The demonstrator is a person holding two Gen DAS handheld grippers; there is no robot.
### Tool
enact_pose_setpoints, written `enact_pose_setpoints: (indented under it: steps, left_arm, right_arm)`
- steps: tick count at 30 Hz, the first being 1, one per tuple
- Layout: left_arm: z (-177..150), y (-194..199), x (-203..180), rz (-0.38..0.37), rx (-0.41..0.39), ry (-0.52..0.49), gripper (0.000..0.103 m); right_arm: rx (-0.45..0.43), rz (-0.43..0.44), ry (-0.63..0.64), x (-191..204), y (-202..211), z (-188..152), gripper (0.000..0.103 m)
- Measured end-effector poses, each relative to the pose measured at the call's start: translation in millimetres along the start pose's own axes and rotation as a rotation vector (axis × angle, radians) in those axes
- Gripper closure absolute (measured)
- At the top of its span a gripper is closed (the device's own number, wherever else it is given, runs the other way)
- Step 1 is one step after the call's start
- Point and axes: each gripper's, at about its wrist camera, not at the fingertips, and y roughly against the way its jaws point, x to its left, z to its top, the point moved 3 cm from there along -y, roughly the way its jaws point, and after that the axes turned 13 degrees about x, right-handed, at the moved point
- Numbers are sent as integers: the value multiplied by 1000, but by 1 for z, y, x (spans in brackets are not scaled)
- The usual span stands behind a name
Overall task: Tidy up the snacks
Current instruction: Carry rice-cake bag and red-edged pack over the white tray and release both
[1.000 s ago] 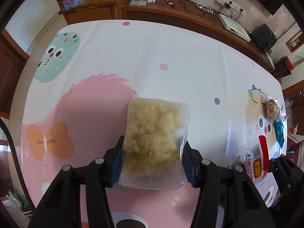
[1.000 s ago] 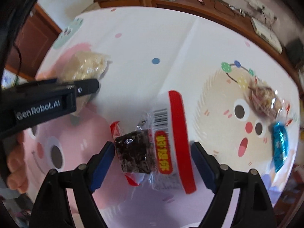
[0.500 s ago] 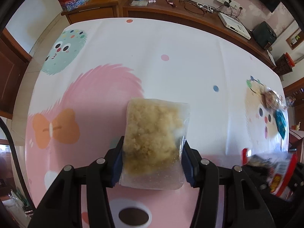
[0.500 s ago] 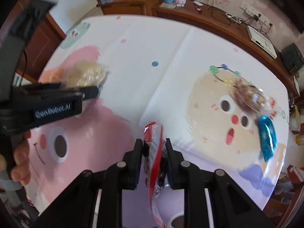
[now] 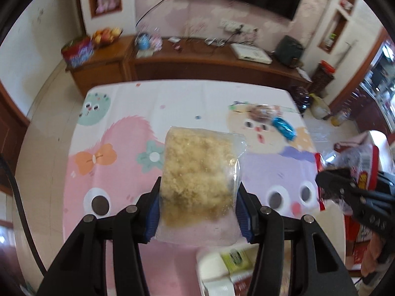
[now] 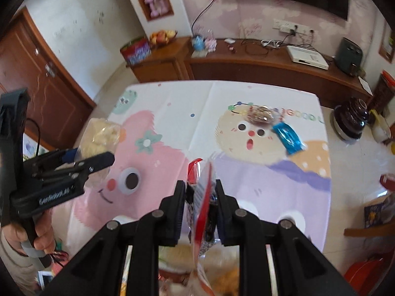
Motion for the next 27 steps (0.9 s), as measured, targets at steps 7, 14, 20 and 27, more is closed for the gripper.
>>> enact_pose_setpoints:
  steps: [7,14,20,27]
  left_arm:
    - [-55,56,-38,11,-73,-94,52]
    - [-97,81,-69,1,-135,-136,52]
    - [-130,76,-84,-23,-157,-133,52]
    - [-160,45,-90,48,-107,-143,52]
  right_arm:
    - [-105,70,-49,-2,58,-53,81]
    - [-219,123,-100,-8,101,-91,81]
    - [-249,121,-120,-9,105,-122,81]
    - [-181,106,-102,-5,84,-149,81]
